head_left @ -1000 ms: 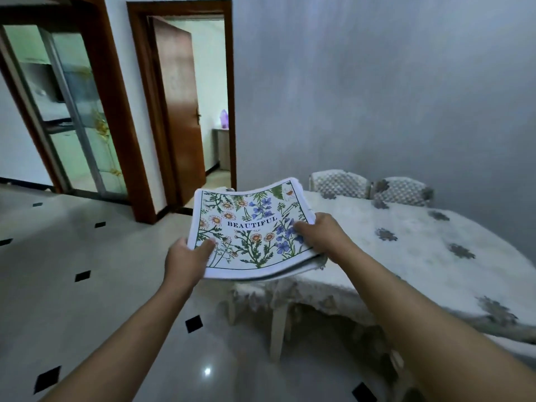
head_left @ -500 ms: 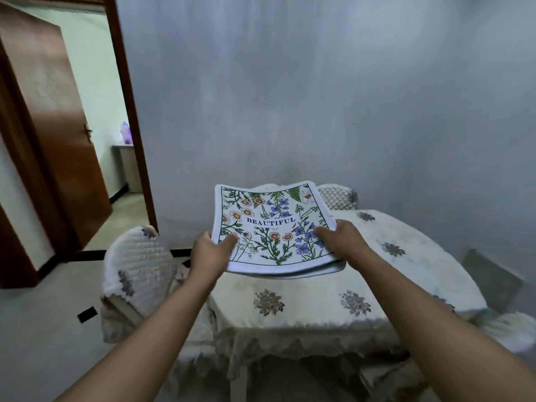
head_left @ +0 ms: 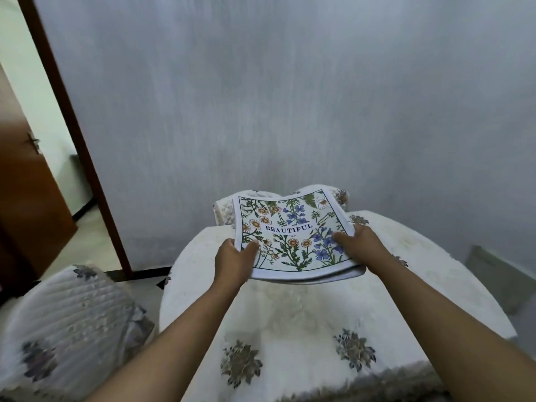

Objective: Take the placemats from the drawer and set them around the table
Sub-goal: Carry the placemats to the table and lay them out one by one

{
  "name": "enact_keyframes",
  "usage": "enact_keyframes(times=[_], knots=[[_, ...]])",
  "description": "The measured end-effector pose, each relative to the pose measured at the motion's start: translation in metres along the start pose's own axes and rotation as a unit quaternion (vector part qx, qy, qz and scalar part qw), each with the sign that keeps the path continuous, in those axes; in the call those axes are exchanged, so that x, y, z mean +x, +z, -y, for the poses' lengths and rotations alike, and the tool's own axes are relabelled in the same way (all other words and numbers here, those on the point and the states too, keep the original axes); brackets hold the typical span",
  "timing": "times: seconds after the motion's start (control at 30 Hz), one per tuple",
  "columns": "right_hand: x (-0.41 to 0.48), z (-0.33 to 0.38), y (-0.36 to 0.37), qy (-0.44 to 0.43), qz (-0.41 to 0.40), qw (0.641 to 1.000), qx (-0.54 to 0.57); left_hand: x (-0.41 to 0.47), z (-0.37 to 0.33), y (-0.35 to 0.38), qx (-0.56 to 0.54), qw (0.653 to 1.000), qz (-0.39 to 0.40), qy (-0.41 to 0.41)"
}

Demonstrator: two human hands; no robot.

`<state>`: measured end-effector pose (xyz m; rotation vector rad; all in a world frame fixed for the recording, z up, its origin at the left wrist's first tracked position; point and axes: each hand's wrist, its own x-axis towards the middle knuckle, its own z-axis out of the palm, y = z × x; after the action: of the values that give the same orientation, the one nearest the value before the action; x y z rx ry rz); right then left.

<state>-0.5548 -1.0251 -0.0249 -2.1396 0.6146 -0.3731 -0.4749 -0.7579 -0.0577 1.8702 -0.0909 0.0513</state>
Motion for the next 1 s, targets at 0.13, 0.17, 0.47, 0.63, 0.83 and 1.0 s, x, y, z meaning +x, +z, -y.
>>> enact_keyframes(times=[0.13, 0.17, 0.47, 0.63, 0.83, 1.0], knots=[[0.109, -0.047, -0.009, 0.004, 0.013, 1.000, -0.009, 0.067, 0.002, 0.085, 0.034, 0.999, -0.006, -0.010], [0.135, -0.058, -0.012, 0.006, 0.018, 1.000, -0.014, 0.082, 0.003, 0.107, 0.045, 0.999, -0.010, -0.013], [0.289, -0.135, -0.005, 0.016, 0.063, 0.995, -0.078, 0.174, 0.028, 0.235, 0.104, 0.993, -0.010, -0.051], [0.321, -0.168, 0.016, 0.034, 0.093, 0.990, -0.098, 0.199, 0.056, 0.267, 0.112, 0.991, 0.006, -0.078], [0.348, -0.211, 0.052, 0.087, 0.120, 0.984, -0.102, 0.219, 0.100, 0.296, 0.122, 0.988, 0.033, -0.088], [0.360, -0.249, 0.080, 0.121, 0.122, 0.978, -0.122, 0.227, 0.148, 0.322, 0.131, 0.985, 0.059, -0.091]])
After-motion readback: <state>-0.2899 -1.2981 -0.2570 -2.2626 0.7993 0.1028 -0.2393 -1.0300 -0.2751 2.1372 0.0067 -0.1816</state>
